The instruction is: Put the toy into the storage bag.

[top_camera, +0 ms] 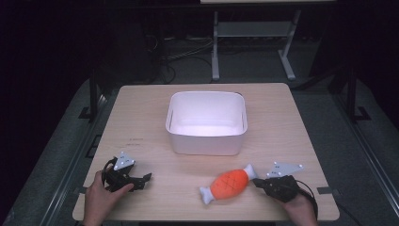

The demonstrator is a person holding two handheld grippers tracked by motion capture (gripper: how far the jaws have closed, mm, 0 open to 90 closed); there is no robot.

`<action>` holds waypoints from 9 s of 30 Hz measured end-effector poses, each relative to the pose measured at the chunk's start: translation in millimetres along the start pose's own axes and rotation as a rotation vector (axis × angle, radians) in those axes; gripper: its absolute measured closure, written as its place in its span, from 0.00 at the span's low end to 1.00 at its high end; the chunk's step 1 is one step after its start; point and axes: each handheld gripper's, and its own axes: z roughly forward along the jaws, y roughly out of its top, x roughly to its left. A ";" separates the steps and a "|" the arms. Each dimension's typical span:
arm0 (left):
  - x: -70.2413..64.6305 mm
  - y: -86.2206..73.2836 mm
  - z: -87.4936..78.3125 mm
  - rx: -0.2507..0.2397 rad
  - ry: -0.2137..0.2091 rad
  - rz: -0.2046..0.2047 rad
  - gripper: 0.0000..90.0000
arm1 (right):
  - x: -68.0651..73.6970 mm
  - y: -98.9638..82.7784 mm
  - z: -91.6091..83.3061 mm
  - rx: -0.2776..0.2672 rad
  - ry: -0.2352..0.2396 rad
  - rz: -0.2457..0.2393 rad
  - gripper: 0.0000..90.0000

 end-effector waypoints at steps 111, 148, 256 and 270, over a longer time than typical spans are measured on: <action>0.0 0.0 0.1 0.000 0.000 0.000 0.14 | 62.6 25.4 9.7 0.037 0.243 -0.101 0.99; -0.1 0.0 0.1 0.000 0.000 -0.001 0.14 | 12.9 33.9 -14.3 -0.018 0.150 -0.023 0.63; -0.1 0.0 0.0 0.000 0.000 0.000 0.14 | -30.8 35.5 -19.3 0.099 0.070 -0.070 0.26; 0.0 0.0 0.1 0.000 0.000 0.000 0.14 | -52.7 29.2 -41.5 0.067 0.009 -0.024 0.26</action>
